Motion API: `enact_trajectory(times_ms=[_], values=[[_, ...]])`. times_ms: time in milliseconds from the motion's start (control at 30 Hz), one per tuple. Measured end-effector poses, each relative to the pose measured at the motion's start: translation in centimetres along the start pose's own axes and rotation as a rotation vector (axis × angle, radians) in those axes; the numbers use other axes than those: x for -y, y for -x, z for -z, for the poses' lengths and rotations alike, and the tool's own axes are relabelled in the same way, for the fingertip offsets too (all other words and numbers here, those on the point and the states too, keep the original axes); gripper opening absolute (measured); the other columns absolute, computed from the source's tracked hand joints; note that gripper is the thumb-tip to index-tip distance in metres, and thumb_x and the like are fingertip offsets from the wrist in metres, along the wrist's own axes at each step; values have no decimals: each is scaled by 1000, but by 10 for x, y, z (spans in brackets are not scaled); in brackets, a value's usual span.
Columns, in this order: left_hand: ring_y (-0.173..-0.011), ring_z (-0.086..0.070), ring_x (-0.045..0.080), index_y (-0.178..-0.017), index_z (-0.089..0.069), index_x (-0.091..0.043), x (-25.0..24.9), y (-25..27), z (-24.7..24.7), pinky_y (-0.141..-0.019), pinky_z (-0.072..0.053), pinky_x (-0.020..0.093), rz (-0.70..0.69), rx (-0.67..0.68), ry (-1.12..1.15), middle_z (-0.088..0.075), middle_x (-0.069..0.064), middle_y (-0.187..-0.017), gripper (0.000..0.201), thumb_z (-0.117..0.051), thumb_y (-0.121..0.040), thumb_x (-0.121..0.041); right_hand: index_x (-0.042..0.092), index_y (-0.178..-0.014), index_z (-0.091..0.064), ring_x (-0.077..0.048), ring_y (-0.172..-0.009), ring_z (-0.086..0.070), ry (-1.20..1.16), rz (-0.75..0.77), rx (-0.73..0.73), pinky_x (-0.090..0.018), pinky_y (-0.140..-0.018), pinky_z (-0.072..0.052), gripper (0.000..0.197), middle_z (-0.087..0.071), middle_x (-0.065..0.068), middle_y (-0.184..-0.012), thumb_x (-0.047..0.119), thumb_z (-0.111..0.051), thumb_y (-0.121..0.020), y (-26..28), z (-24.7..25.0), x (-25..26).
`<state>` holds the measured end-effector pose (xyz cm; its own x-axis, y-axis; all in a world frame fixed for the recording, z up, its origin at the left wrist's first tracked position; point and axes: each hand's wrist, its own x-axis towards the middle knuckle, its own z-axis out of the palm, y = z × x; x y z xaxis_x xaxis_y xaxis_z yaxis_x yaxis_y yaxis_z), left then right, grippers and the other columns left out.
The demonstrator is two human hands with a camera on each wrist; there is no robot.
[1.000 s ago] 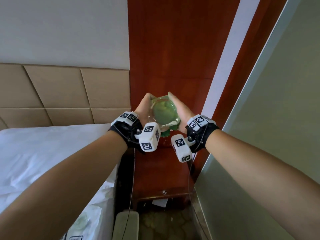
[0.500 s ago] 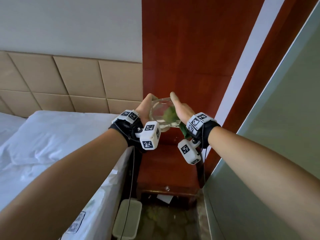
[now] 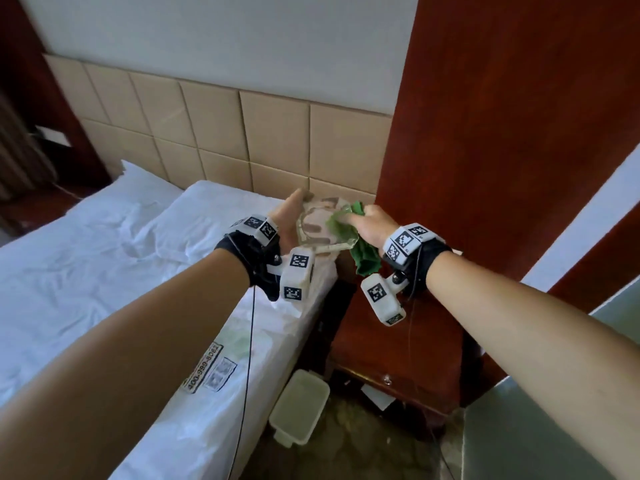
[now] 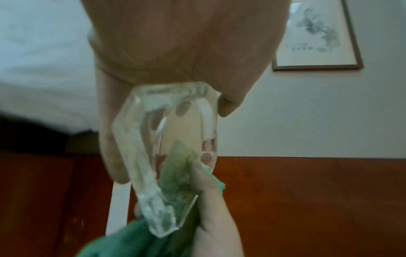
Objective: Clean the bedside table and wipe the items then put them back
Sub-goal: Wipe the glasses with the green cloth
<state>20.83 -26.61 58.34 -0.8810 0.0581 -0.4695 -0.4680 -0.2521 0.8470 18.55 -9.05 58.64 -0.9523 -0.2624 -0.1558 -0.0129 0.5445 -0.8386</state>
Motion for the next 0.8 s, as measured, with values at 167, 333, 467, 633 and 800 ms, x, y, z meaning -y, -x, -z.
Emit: enact_trajectory(times_ms=[167, 333, 467, 633, 800], values=[[-102, -66, 40, -104, -61, -13, 8, 33, 65, -79, -56, 61, -116, -244, -99, -56, 11, -112, 22, -59, -94, -33, 11, -102, -55, -24, -98, -59, 59, -13, 83, -30, -87, -47, 30, -62, -4, -107, 37, -65, -90, -25, -73, 20], [-106, -64, 27, -145, -43, -22, 20, 54, 141, -71, -61, 51, -218, -352, -489, -54, 6, -128, 73, -80, -82, -27, 7, -110, -64, -26, -94, -62, 90, -5, 201, -29, -77, -49, 39, -67, -9, -105, 39, -66, -88, -43, -148, 48], [-106, -60, 25, -152, -32, -26, 36, 65, 205, -63, -62, 38, -247, -396, -744, -39, 5, -144, 101, -89, -69, -27, 5, -112, -66, -28, -94, -63, 140, 21, 279, -31, -79, -47, 41, -68, -12, -105, 39, -66, -89, -54, -208, 74], [-142, -32, 25, -157, -16, -16, 51, 75, 282, -114, -34, 39, -225, -407, -1212, -19, 4, -161, 124, -90, -62, -46, 3, -112, -65, -29, -98, -64, 163, 18, 356, -35, -86, -51, 45, -68, -12, -106, 39, -68, -87, -67, -284, 98], [-141, -31, 27, -157, -11, -15, 71, 78, 345, -114, -33, 47, -141, -427, -1313, -26, 5, -158, 130, -89, -60, -52, 4, -113, -66, -28, -99, -64, 210, -3, 419, -32, -86, -49, 41, -68, -12, -107, 37, -68, -88, -74, -351, 110]])
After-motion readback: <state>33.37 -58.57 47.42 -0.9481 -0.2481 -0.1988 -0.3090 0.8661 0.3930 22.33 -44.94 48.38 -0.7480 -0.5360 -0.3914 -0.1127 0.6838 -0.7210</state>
